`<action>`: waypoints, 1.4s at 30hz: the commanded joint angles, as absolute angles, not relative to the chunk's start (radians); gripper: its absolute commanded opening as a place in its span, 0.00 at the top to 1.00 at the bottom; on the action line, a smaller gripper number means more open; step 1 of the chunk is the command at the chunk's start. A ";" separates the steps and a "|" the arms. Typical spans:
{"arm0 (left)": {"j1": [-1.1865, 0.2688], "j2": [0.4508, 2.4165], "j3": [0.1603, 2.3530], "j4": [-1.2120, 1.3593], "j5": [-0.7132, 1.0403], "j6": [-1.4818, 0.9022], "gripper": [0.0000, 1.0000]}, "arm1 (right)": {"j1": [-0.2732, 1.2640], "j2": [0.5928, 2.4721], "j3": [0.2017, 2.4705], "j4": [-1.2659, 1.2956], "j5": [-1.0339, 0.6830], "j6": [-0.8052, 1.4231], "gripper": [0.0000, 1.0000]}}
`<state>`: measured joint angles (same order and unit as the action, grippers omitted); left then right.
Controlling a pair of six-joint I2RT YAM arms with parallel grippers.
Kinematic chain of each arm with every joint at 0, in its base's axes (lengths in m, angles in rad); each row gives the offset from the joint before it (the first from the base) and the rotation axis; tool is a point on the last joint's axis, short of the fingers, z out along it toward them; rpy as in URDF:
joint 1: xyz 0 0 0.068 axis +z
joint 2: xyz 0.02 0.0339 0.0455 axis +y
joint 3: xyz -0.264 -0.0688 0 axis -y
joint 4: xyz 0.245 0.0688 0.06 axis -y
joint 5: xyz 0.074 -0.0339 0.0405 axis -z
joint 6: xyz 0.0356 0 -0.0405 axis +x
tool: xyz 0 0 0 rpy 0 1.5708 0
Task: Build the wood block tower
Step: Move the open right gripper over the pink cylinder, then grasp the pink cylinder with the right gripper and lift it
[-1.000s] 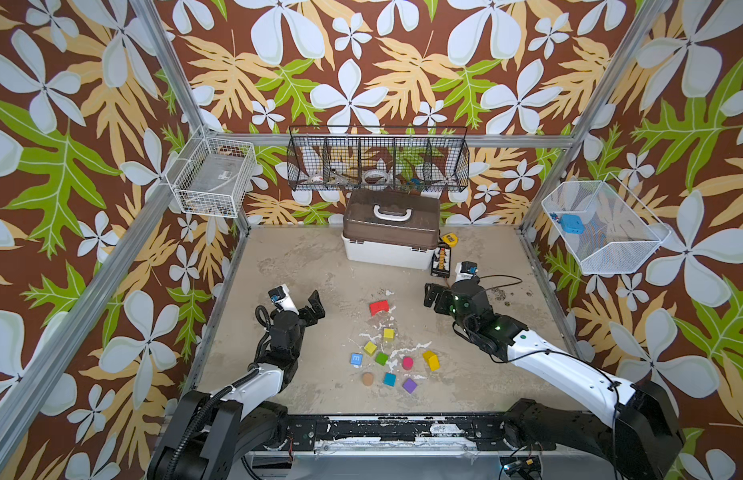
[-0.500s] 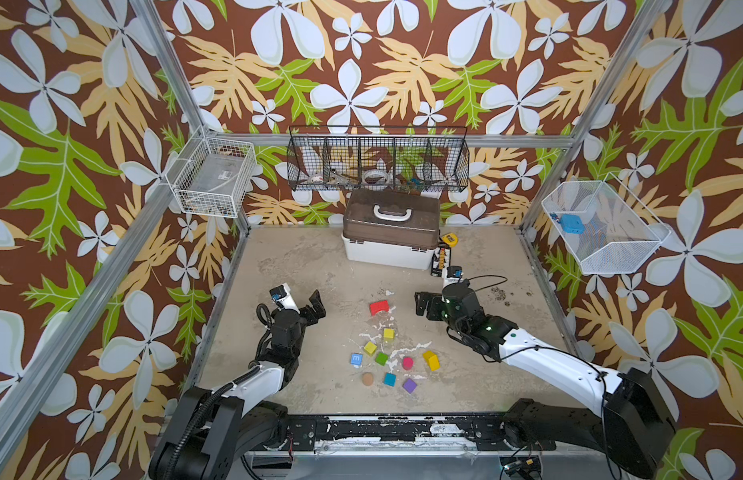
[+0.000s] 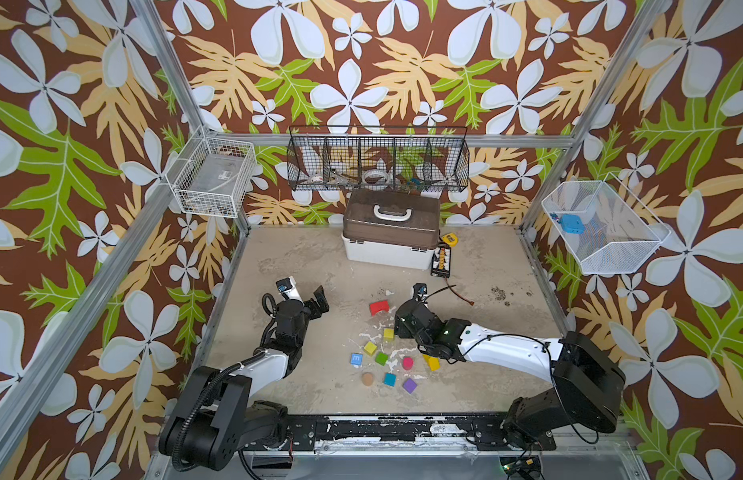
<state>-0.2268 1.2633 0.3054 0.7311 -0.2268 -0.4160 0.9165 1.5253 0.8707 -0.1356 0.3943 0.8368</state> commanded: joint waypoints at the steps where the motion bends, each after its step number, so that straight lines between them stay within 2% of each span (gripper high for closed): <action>1: -0.228 1.240 0.287 0.765 -0.209 -0.404 0.00 | 0.937 1.549 0.896 -0.180 0.440 0.876 0.31; 6: -0.228 1.174 0.230 0.800 -0.193 -0.408 0.00 | 0.969 1.600 0.889 -0.193 0.449 0.901 0.37; 11: -0.228 1.113 0.184 0.817 -0.186 -0.414 0.00 | 1.027 1.586 0.867 -0.243 0.509 0.968 0.39; 15: -0.228 1.090 0.168 0.824 -0.176 -0.414 0.00 | 1.117 1.509 0.842 -0.323 0.611 1.045 0.38; 22: -0.228 1.100 0.179 0.810 -0.182 -0.416 0.00 | 1.232 1.338 0.733 -0.377 0.662 1.148 0.42; 28: -0.228 1.058 0.150 0.819 -0.169 -0.414 0.00 | 1.235 1.234 0.598 -0.301 0.601 1.158 0.39; 36: -0.228 1.066 0.154 0.824 -0.163 -0.413 0.00 | 1.236 1.356 0.637 -0.256 0.525 1.092 0.40; 42: -0.228 1.087 0.169 0.817 -0.175 -0.416 0.00 | 1.235 1.491 0.757 -0.302 0.517 1.047 0.42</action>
<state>-0.2283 1.0798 0.1566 0.7982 -0.1715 -0.4137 1.2346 1.4624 0.7296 -0.2836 0.5205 1.0851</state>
